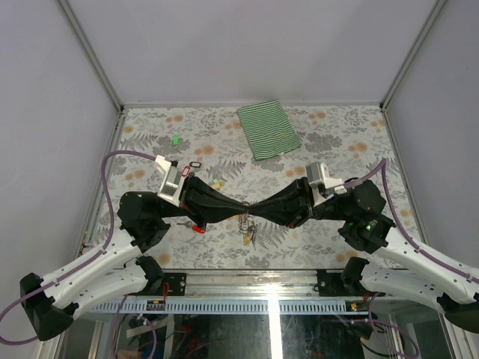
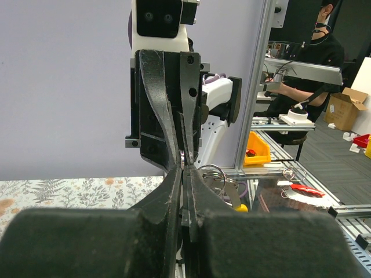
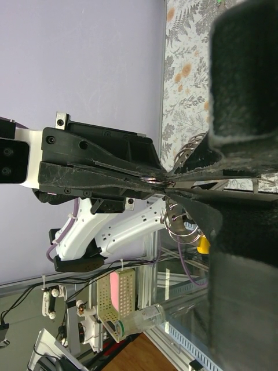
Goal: Put the keys on the keyring
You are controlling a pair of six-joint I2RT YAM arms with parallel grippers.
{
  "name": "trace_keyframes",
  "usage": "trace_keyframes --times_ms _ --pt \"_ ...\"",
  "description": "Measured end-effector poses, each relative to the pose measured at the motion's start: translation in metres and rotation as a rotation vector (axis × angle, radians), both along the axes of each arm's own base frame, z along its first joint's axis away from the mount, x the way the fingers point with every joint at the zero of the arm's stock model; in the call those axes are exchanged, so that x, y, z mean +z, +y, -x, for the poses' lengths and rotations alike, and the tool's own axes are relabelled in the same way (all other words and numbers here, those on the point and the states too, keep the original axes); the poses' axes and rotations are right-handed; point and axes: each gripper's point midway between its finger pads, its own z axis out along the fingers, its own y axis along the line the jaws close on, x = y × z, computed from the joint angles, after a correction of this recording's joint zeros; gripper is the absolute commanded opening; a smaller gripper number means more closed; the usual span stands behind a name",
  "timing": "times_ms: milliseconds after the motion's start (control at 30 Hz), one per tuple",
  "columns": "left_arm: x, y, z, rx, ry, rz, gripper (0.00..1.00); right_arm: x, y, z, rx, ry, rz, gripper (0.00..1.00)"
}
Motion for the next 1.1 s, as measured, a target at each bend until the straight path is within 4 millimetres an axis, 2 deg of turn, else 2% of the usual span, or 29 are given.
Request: trace_keyframes --times_ms 233,367,500,633,967,1100 --pt "0.001 0.0 0.001 -0.004 -0.003 0.001 0.0 0.001 0.001 0.0 0.0 0.0 -0.002 0.0" --pt "0.001 0.0 0.002 -0.004 -0.008 0.002 0.0 0.002 0.0 0.0 0.001 -0.001 -0.002 0.0" --pt "0.002 0.0 0.002 0.0 -0.012 0.0 0.16 0.002 0.0 0.0 -0.003 -0.001 0.019 0.0" --pt "-0.002 -0.001 0.001 0.009 -0.013 -0.018 0.24 0.001 -0.002 -0.001 -0.019 -0.011 0.077 0.0" --pt "0.004 0.008 -0.003 0.1 -0.035 -0.079 0.35 -0.004 -0.021 -0.013 -0.132 -0.03 0.328 0.0" --pt "0.003 0.007 -0.01 0.139 -0.031 -0.117 0.38 -0.021 -0.027 -0.023 -0.174 -0.006 0.474 0.0"
